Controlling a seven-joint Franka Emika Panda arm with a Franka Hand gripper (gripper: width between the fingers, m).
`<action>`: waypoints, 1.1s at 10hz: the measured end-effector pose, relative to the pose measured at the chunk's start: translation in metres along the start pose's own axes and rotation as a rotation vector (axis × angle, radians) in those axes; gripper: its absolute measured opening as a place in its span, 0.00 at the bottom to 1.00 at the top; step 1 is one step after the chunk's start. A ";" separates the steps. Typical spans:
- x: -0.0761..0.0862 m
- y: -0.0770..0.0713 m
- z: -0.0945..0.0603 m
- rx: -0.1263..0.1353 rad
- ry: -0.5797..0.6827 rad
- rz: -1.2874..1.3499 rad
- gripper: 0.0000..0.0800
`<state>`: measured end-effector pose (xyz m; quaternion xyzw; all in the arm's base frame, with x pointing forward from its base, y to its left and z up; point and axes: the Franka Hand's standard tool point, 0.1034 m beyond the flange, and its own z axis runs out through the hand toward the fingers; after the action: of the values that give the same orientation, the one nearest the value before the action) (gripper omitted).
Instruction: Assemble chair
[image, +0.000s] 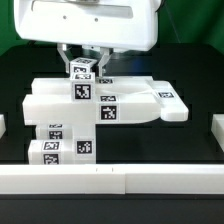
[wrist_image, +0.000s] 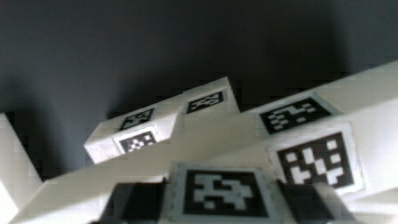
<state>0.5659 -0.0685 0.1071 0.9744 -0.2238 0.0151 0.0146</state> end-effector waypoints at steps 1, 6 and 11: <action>-0.001 -0.002 0.000 0.000 0.000 0.068 0.36; -0.001 -0.004 0.000 0.010 -0.003 0.363 0.36; -0.001 -0.005 0.001 0.017 -0.007 0.497 0.49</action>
Offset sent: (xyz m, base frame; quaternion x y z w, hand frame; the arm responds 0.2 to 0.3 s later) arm -0.0006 0.0001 -0.0004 -0.0012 -0.0007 0.1952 0.9808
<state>0.5667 -0.0637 0.1064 0.8895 -0.4567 0.0168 0.0014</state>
